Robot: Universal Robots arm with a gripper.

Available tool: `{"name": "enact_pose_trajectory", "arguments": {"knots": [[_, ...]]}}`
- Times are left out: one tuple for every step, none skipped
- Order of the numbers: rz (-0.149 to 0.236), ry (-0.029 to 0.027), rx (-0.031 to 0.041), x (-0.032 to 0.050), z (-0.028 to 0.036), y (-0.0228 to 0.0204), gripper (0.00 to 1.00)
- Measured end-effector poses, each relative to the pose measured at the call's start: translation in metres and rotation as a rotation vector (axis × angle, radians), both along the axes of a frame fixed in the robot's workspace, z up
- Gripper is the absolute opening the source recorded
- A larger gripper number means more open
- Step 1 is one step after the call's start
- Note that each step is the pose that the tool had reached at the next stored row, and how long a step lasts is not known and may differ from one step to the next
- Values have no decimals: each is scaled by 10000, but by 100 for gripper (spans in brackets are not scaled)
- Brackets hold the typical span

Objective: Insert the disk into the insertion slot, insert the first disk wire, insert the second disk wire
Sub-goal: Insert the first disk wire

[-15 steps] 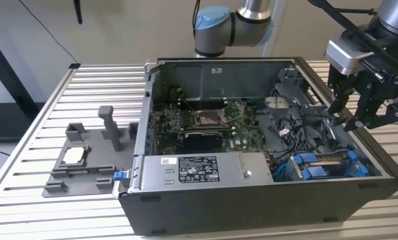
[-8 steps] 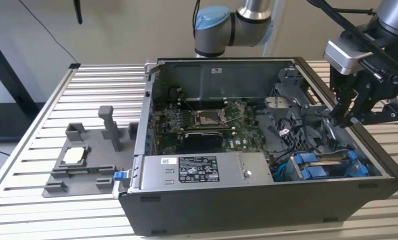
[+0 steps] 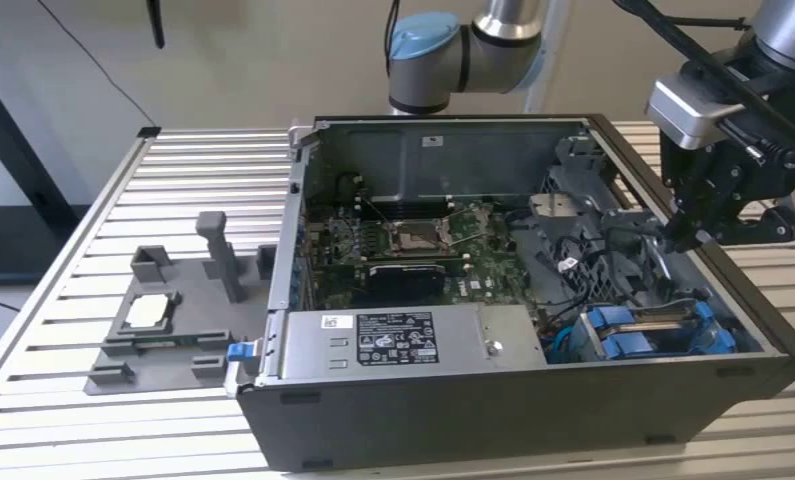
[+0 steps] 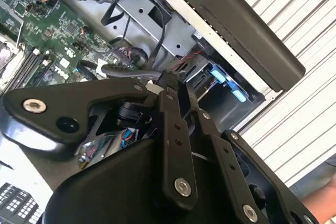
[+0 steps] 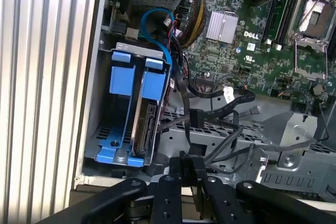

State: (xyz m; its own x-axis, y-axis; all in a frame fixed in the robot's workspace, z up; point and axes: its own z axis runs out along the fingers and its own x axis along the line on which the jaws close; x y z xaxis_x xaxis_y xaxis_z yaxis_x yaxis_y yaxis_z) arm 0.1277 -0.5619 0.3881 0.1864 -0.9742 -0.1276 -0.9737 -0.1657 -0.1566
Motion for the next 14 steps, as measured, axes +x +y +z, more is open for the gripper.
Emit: {"name": "enact_pose_trajectory", "arguments": {"knots": [[0,5,-2,-1,0,0,22],[-1,36,-12,-1,-1,0,20],[-1,100,-27,-1,-3,0,19],[-2,179,-48,-1,-4,0,19],[0,278,-74,0,-4,-1,19],[0,378,-97,0,-5,-1,19],[-1,491,-122,1,-4,-1,19],[0,611,-146,3,-4,-1,19],[1,719,-167,6,-5,-2,19],[0,818,-186,11,-7,-3,19],[1,916,-200,17,-9,-4,19],[2,1002,-214,27,-11,-5,19],[1,1056,-222,42,-14,-6,19],[1,1087,-226,61,-20,-8,19]]}}
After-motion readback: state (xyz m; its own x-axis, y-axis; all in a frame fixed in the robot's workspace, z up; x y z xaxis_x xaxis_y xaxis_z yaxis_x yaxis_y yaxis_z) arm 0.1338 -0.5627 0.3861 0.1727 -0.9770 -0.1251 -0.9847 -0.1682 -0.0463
